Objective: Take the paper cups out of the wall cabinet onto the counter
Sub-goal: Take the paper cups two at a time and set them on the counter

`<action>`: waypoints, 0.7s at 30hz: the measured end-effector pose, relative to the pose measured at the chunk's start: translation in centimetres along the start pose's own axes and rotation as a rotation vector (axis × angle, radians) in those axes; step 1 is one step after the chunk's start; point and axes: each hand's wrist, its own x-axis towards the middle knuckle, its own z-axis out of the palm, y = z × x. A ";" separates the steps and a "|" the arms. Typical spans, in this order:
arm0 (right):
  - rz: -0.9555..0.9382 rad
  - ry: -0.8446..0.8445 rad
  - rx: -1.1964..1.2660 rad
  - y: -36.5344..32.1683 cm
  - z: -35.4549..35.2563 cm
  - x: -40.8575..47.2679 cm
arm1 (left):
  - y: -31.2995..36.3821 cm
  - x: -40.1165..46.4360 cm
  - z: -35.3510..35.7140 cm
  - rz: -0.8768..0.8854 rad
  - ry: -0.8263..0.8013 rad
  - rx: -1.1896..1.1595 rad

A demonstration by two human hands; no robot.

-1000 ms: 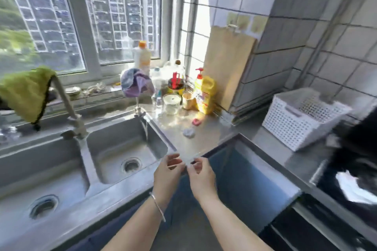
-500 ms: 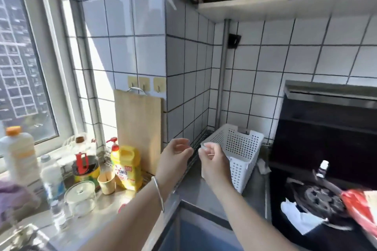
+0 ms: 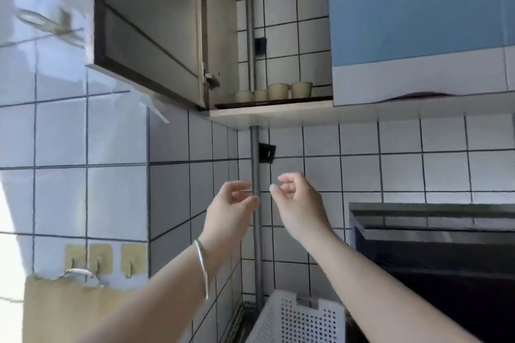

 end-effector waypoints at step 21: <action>-0.289 0.285 -0.155 -0.5 -5.7 31.3 | 11.5 29.5 9.3 0.480 0.176 0.306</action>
